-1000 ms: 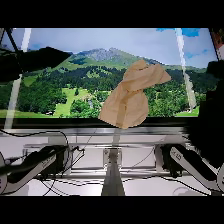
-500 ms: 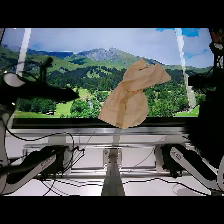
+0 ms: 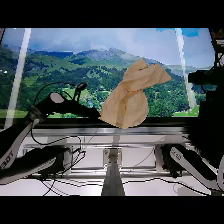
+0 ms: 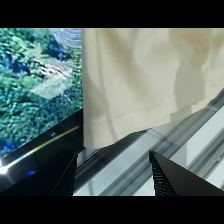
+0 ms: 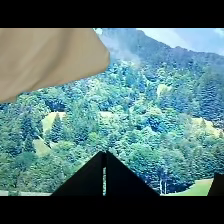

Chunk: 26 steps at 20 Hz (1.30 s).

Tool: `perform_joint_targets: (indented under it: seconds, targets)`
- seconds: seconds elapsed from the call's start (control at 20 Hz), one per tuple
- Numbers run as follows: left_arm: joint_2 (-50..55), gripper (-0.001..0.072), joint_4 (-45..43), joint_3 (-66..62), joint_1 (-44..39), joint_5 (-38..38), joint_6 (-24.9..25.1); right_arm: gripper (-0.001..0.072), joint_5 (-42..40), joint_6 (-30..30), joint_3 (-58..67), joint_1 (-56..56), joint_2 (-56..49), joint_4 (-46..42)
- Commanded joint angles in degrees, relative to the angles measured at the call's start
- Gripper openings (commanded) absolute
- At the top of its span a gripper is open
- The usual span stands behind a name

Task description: Fold the clothes and pants, and hang the long-sleeved shirts on hangers.

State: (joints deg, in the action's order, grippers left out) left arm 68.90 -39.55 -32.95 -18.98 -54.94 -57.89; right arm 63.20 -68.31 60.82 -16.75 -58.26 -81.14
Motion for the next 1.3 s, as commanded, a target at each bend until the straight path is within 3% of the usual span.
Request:
perform_joint_targets:
  seconds: [0.0,0.3,0.4,0.5,0.6,0.7,0.8,0.95,1.0,1.1,1.25]
  targets:
    - [5.05,0.0483,2.54,0.2,-4.0,3.3,0.22,0.0016,-1.88,0.04,-0.15,0.0,-0.13,0.02]
    - [6.56,0.0479,3.04,-2.36,-4.26,8.59,0.22,0.0016,-3.48,0.0,-0.31,0.0,-0.28,0.17]
    - [6.64,0.035,3.21,-2.51,-4.26,9.46,0.22,0.0016,-3.5,0.0,-0.31,0.0,-0.37,0.17]
    - [6.62,0.034,3.21,-2.51,-4.26,8.44,0.22,0.0016,-3.87,0.04,-0.35,0.0,-0.85,0.13]
    - [6.62,0.0104,3.21,-2.51,-4.24,7.69,0.22,0.0016,-8.24,0.11,-2.27,0.0,-2.08,-0.09]
    - [6.62,0.01,3.23,-3.04,-4.17,6.86,0.22,0.0015,-10.4,0.07,-4.52,0.0,-4.98,0.28]
    - [6.62,0.0015,3.17,-4.13,-4.2,5.86,0.26,0.0016,-10.1,0.0,-5.77,0.0,-8.46,2.05]
    - [6.34,0.0015,1.86,-8.5,-3.65,2.14,0.26,0.0018,-10.8,-0.22,-6.12,0.0,-11.85,6.75]
    - [5.95,0.0014,-0.31,-11.5,-3.17,-0.76,0.24,0.0062,-11.61,-0.2,-6.12,0.0,-12.2,7.74]
    - [4.17,0.0014,-6.8,-18.78,-1.92,-8.09,0.2,0.027,-13.53,-0.17,-6.1,0.0,-12.26,7.89]
    - [-1.14,0.0013,-15.37,-29.75,0.0,-17.62,-1.53,0.033,-15.19,-0.11,-6.12,0.0,-12.26,7.8]
